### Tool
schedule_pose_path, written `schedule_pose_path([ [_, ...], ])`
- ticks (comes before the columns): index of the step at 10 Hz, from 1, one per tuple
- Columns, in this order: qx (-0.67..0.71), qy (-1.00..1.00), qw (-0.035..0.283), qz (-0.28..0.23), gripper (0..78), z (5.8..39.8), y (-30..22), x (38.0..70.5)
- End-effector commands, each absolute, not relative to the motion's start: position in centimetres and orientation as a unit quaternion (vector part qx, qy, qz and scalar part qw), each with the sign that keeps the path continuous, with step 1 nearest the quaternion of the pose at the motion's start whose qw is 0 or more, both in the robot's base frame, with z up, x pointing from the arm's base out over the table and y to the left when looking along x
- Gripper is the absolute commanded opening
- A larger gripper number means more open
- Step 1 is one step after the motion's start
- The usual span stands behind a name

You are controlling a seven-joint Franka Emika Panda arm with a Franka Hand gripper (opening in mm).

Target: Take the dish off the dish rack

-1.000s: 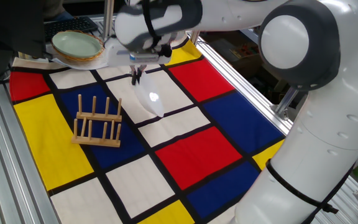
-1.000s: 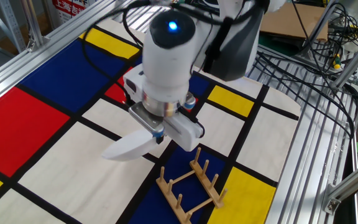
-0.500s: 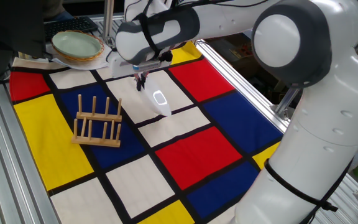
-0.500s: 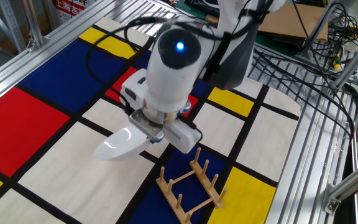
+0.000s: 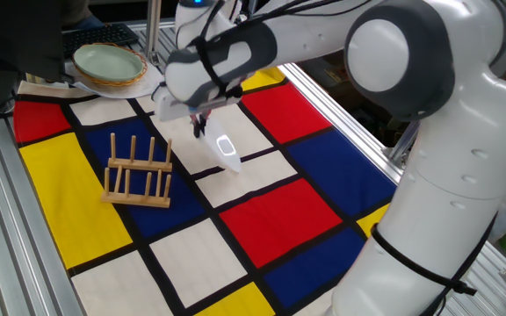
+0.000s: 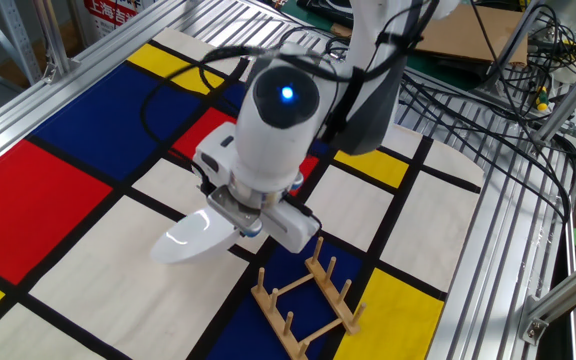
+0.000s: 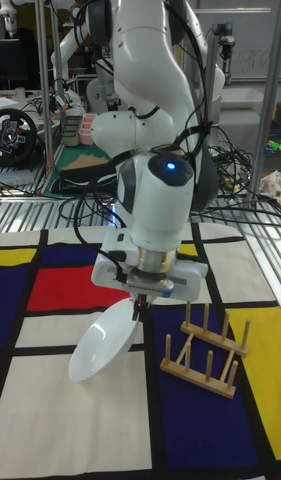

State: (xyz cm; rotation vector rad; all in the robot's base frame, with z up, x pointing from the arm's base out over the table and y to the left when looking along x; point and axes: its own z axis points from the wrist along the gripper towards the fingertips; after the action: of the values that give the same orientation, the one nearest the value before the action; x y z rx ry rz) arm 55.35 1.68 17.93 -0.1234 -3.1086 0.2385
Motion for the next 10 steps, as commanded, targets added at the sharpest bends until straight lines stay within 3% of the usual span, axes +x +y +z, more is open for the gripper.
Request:
schedule_pose_path([
  [1,-0.047,-0.996,0.005,0.079,1.1,15.4,2.2,54.7],
  [5,-0.057,-0.996,0.007,0.064,1.1,13.9,2.3,54.0],
  [7,-0.071,-0.997,0.008,0.012,1.1,12.9,2.4,53.8],
  [10,-0.078,-0.997,0.006,-0.005,1.1,12.3,2.6,53.8],
])
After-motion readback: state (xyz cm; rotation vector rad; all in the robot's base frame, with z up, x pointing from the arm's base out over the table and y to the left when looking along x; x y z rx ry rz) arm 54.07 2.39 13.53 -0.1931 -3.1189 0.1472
